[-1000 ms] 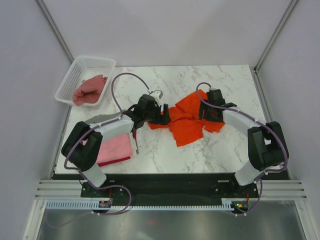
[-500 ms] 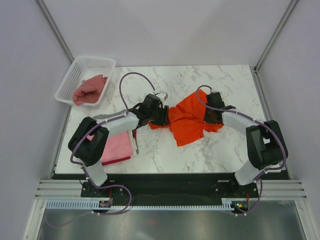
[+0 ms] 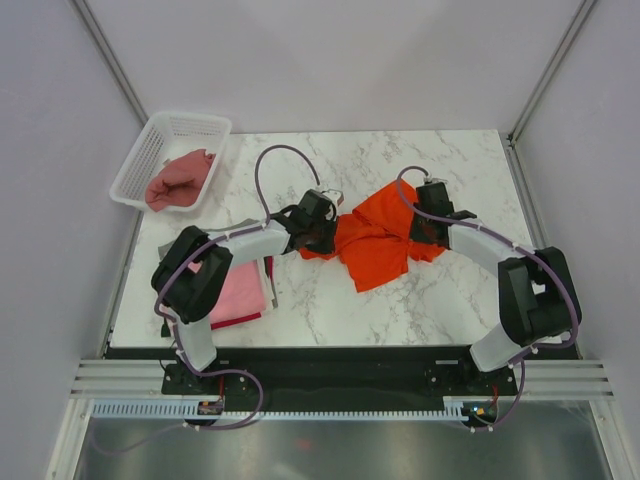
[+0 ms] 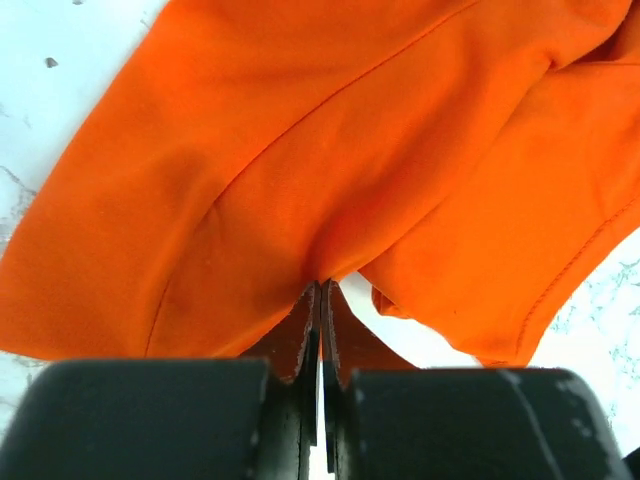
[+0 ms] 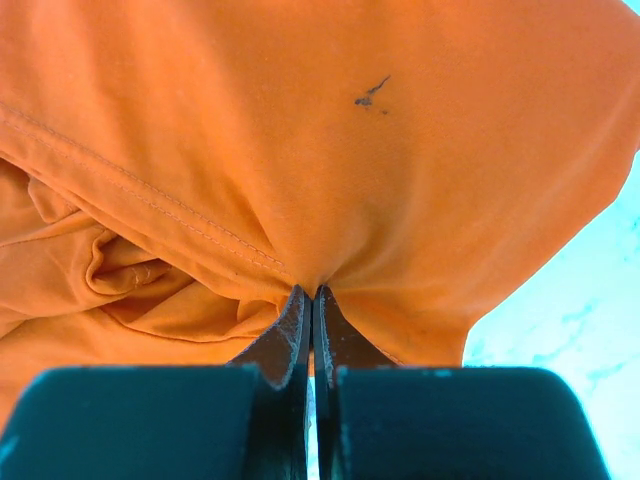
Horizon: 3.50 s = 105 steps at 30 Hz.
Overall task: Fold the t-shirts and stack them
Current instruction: Flatten the tshirt out
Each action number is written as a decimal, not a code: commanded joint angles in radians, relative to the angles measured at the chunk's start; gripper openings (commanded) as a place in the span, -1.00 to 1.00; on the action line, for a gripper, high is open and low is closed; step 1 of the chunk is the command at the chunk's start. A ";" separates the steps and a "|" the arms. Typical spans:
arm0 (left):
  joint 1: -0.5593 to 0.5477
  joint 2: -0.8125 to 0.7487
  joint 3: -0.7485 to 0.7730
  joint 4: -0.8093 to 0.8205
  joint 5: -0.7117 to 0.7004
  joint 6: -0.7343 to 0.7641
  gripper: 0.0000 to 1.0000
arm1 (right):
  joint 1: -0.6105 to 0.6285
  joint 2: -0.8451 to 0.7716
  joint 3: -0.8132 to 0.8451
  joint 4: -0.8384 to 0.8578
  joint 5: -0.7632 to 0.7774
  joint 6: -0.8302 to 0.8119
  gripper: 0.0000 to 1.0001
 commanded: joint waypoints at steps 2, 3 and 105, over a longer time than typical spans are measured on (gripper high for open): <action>-0.005 -0.031 0.034 -0.020 -0.074 0.025 -0.96 | -0.036 -0.044 0.035 0.002 -0.010 0.020 -1.00; -0.003 -0.049 0.012 -0.016 -0.128 0.019 -0.96 | -0.047 -0.055 0.041 -0.001 -0.016 0.029 -1.00; 0.351 -0.197 0.471 -0.292 0.245 -0.199 -0.96 | -0.197 -0.232 -0.220 0.203 -0.247 0.065 0.36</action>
